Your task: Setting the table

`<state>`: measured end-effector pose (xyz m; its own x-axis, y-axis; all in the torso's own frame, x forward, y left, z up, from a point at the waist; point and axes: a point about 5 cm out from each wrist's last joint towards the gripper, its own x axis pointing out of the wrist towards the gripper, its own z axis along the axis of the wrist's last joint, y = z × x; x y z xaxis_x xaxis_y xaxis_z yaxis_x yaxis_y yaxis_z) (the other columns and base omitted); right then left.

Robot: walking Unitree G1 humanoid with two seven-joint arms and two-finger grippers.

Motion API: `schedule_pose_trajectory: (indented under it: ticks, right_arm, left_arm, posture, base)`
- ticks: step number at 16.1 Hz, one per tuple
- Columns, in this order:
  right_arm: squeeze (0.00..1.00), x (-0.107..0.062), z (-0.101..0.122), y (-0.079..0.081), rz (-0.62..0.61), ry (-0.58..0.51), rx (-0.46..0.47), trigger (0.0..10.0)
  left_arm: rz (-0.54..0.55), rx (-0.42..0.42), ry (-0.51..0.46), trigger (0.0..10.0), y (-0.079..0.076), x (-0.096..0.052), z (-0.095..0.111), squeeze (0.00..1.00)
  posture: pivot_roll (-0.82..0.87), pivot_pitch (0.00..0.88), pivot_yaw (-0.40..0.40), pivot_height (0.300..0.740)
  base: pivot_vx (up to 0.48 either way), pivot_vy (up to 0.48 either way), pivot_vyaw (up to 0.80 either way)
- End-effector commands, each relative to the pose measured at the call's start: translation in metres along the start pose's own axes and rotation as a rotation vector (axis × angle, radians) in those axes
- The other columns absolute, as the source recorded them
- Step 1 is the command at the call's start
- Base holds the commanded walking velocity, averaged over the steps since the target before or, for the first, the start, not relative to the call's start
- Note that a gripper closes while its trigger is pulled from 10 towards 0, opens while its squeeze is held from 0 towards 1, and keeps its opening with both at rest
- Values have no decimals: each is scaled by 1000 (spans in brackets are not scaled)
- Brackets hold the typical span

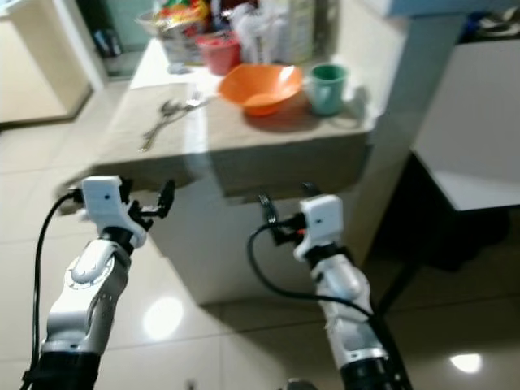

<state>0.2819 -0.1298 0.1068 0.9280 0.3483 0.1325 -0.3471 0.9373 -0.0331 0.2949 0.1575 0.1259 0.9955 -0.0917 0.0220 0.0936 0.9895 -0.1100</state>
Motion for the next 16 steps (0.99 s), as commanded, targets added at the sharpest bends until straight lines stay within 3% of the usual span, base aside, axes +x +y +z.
schedule_pose_trajectory:
  ticks: [1, 13, 16]
  right_arm:
    - [0, 3, -1, 8, 30, 0, 9, 10000]
    - [0, 2, -2, 9, 39, 3, -19, 10000]
    - [0, 2, -2, 9, 44, 5, -28, 10000]
  left_arm:
    - [35, 10, 18, 10000, 9, -2, -4, 0]
    - [-6, 13, 29, 10000, 0, 7, -5, 0]
    - [7, 17, 24, 10000, 3, 7, -5, 0]
  posture:
    - [-189, 0, 122, 740]
    - [-200, 0, 118, 740]
    - [-201, 0, 116, 740]
  base:
    - [0, 0, 0]
    - [23, -404, 0]
    - [0, 0, 0]
